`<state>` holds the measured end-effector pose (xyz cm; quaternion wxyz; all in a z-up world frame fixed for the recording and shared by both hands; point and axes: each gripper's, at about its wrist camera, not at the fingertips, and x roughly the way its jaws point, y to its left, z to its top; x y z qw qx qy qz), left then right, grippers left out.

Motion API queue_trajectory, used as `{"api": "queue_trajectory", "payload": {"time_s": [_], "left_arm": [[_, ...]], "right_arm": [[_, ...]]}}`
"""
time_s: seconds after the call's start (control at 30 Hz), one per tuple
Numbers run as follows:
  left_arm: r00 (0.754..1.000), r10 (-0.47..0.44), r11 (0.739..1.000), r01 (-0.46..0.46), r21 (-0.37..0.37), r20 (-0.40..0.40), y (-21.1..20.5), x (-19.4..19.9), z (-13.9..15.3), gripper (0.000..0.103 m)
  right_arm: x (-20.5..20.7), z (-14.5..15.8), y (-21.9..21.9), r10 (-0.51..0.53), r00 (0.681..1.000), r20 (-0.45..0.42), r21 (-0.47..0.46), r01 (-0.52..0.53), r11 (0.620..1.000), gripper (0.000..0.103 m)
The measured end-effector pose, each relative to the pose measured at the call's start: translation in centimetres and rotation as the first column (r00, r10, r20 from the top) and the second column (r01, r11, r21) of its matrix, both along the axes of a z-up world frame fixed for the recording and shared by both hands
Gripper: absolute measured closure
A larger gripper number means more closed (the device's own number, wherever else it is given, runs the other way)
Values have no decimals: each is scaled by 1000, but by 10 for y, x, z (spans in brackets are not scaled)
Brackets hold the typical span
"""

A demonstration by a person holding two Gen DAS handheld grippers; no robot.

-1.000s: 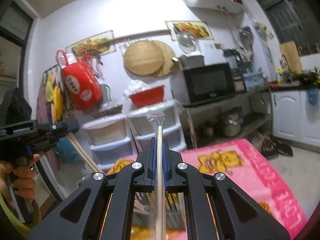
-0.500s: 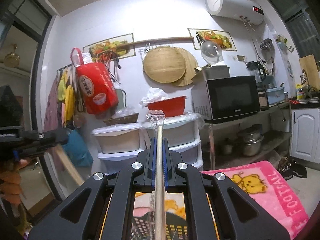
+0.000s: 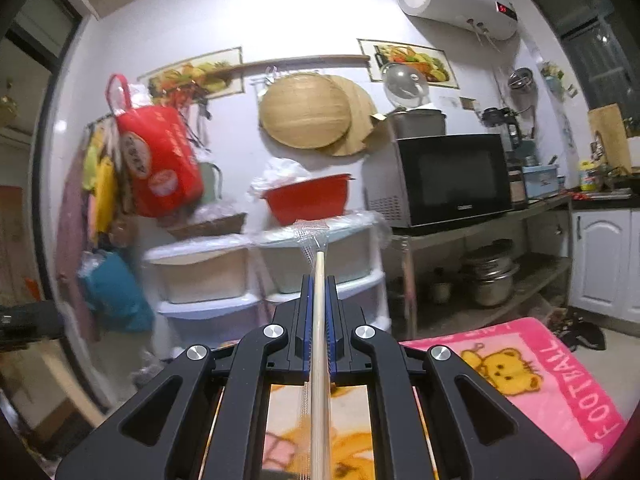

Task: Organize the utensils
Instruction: 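Lower the chopsticks into the caddy and open the right tool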

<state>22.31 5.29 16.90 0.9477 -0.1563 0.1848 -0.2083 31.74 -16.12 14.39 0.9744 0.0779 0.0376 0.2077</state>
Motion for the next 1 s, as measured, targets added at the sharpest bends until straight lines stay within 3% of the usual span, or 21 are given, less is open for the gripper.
{"api": "queue_trajectory", "payload": {"time_s": [0.3,0.67,0.8,1.0], "left_arm": [[999,-8,1000,8,-2,-44,-1,13,-20,100],[998,-4,1000,5,2,-61,-2,14,-30,100],[997,0,1000,0,-7,-80,0,14,-37,100],[995,11,1000,-12,-16,-95,3,10,-45,100]], "right_arm": [[13,-23,7,-99,995,21,-39,100,994,97],[-16,-40,-8,-63,998,-2,-82,63,995,97],[-24,-44,-13,-57,997,-45,-85,53,995,85],[-40,-51,-23,-66,991,-117,-88,56,995,79]]}}
